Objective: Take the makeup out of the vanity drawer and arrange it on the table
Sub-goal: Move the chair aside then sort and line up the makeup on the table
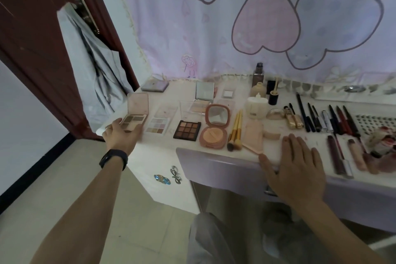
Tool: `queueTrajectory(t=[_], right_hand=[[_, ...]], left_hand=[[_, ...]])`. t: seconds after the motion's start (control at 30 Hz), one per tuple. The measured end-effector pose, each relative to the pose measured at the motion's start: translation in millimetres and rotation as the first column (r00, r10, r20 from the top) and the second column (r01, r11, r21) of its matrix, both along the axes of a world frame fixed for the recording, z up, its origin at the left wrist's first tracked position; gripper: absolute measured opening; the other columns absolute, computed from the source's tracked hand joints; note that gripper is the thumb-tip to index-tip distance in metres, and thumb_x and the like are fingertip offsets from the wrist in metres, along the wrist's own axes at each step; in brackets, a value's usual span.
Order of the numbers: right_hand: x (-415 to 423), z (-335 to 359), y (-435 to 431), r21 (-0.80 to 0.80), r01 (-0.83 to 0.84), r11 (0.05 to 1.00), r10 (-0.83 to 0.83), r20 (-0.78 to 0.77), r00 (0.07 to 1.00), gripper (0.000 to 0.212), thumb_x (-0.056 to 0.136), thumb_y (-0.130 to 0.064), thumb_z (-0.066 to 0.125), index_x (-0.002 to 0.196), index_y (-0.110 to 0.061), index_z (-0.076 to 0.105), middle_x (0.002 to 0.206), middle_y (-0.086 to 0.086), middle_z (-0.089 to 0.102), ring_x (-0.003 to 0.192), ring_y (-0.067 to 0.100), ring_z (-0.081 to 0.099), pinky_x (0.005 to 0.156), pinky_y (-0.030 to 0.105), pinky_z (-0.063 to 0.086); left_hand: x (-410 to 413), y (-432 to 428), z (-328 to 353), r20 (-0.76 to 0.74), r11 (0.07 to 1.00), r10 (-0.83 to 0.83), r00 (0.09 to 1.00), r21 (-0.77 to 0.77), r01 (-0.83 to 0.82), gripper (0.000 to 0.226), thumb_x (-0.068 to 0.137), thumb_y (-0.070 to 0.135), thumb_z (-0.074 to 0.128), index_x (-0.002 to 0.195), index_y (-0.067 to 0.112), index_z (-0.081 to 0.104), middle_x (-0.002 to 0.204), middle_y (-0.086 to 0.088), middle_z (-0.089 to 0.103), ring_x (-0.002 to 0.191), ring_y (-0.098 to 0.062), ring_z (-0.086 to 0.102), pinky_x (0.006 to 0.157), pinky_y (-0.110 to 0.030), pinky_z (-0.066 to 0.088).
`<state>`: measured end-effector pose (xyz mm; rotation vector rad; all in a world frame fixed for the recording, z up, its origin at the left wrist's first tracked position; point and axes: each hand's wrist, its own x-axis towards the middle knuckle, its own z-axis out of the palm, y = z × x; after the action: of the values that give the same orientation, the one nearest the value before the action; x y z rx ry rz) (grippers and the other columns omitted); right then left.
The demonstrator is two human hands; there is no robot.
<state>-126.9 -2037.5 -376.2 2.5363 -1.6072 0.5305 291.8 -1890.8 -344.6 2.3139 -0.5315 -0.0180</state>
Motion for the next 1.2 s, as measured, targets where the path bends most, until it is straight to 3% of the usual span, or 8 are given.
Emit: queueTrajectory(t=[0.23, 0.5, 0.63, 0.77, 0.9, 0.97, 1.07, 1.2], right_hand=[[-1, 1, 2, 0.015, -0.001, 1.000, 0.001, 0.005, 1.000, 0.092, 0.093, -0.071, 0.028, 0.145, 0.003, 0.046, 0.149, 0.024, 0.048, 0.140, 0.036, 0.044, 0.116, 0.054, 0.032], [-2, -1, 1, 0.016, -0.008, 1.000, 0.008, 0.007, 1.000, 0.093, 0.093, -0.071, 0.027, 0.145, 0.003, 0.046, 0.149, 0.022, 0.048, 0.140, 0.035, 0.043, 0.116, 0.054, 0.031], [-2, -1, 0, 0.027, -0.002, 1.000, 0.003, -0.013, 1.000, 0.094, 0.093, -0.072, 0.024, 0.147, 0.002, 0.043, 0.152, 0.021, 0.046, 0.142, 0.034, 0.041, 0.117, 0.053, 0.030], [0, 0, -1, 0.037, 0.000, 0.999, 0.001, -0.006, 1.000, 0.093, 0.092, -0.071, 0.026, 0.147, 0.002, 0.044, 0.150, 0.022, 0.047, 0.140, 0.035, 0.042, 0.116, 0.054, 0.032], [2, 3, 0, 0.034, 0.004, 0.999, -0.005, 0.013, 1.000, 0.090, 0.092, -0.069, 0.030, 0.144, 0.003, 0.048, 0.148, 0.024, 0.049, 0.138, 0.037, 0.045, 0.114, 0.056, 0.034], [1, 2, -1, 0.021, 0.002, 1.000, -0.002, 0.000, 1.000, 0.088, 0.093, -0.067, 0.033, 0.143, 0.003, 0.050, 0.146, 0.025, 0.050, 0.136, 0.038, 0.047, 0.112, 0.056, 0.036], [0, 0, -4, 0.015, 0.004, 1.000, -0.003, -0.029, 1.000, 0.089, 0.095, -0.069, 0.029, 0.142, 0.004, 0.051, 0.146, 0.026, 0.050, 0.135, 0.039, 0.048, 0.112, 0.055, 0.036], [3, -2, -6, 0.010, 0.013, 1.000, -0.012, -0.042, 0.999, 0.091, 0.095, -0.070, 0.025, 0.142, 0.003, 0.051, 0.147, 0.025, 0.050, 0.136, 0.038, 0.048, 0.114, 0.055, 0.035]], left_hand=[[5, 4, -9, -0.038, 1.000, 0.002, 0.999, -0.007, -0.002, 0.085, 0.082, 0.061, 0.061, 0.150, 0.018, 0.033, 0.145, -0.017, 0.045, 0.137, -0.034, 0.035, 0.110, -0.048, 0.037], [13, 3, -7, -0.048, 0.996, -0.026, 0.999, 0.079, 0.030, 0.084, 0.088, 0.061, 0.058, 0.153, 0.016, 0.030, 0.151, -0.015, 0.040, 0.141, -0.034, 0.029, 0.112, -0.047, 0.031], [6, -7, 9, 0.123, 0.995, -0.047, 0.991, 0.089, 0.036, 0.074, 0.092, 0.055, 0.055, 0.151, 0.013, 0.036, 0.160, -0.010, 0.028, 0.146, -0.031, 0.021, 0.119, -0.049, 0.021], [5, -44, 44, 0.338, 0.983, -0.175, 0.925, 0.109, 0.146, 0.066, 0.094, 0.047, 0.056, 0.148, 0.013, 0.040, 0.158, -0.011, 0.030, 0.145, -0.031, 0.022, 0.118, -0.047, 0.021], [9, -101, 67, 0.471, 0.899, -0.405, 0.784, 0.363, 0.245, 0.057, 0.095, 0.035, 0.055, 0.146, 0.012, 0.044, 0.156, -0.015, 0.034, 0.144, -0.032, 0.026, 0.117, -0.048, 0.024], [16, -133, 69, 0.433, 0.830, -0.501, 0.749, 0.484, 0.276, 0.050, 0.096, 0.029, 0.050, 0.144, 0.012, 0.046, 0.156, -0.015, 0.033, 0.144, -0.032, 0.028, 0.116, -0.047, 0.026], [29, -171, 64, 0.273, 0.715, -0.565, 0.779, 0.634, 0.296, 0.047, 0.099, 0.023, 0.042, 0.145, 0.013, 0.043, 0.156, -0.014, 0.032, 0.142, -0.033, 0.031, 0.115, -0.049, 0.030], [49, -200, 48, 0.110, 0.670, -0.520, 0.847, 0.668, 0.324, 0.047, 0.099, 0.012, 0.039, 0.146, 0.006, 0.038, 0.149, -0.025, 0.038, 0.135, -0.040, 0.038, 0.111, -0.051, 0.033]])
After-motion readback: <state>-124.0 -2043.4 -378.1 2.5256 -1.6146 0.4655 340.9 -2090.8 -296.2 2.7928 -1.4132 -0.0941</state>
